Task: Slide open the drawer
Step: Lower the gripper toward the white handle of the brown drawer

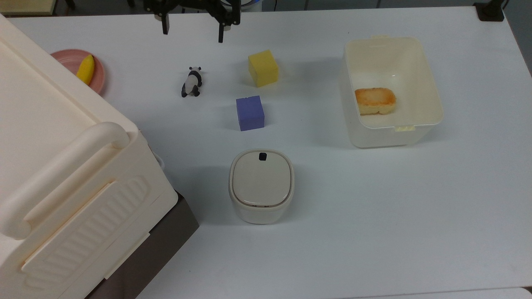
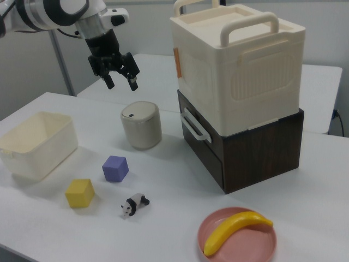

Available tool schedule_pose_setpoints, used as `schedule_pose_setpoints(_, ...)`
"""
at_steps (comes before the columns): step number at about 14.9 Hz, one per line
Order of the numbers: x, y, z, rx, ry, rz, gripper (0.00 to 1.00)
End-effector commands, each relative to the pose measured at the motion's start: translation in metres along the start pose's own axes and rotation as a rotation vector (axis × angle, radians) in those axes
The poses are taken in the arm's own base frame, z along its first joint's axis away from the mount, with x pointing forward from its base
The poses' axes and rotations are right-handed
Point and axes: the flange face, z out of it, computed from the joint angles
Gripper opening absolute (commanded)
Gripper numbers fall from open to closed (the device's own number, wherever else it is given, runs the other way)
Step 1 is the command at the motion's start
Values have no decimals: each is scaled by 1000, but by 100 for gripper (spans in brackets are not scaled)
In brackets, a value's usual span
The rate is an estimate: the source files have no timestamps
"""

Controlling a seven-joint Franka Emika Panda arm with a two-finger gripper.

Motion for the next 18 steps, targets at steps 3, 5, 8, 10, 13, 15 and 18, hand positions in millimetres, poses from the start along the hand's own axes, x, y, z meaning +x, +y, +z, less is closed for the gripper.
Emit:
schedule_pose_setpoints(3,3,8,15,-17,-3,139,100)
schedule_pose_setpoints(5,5,12,18,-22,-5,174,100)
schedule_pose_setpoints(8,9,14,26,-26,-4,184,100)
schedule_pose_setpoints(10,11,14,25,-23,6,208,100)
schedule_pose_setpoints(13,18,20,31,-22,33,317,100)
schedule_pose_setpoints(15,19,29,34,-44,38,232,100)
schedule_pose_setpoints(18,18,39,36,-63,19,-179,100)
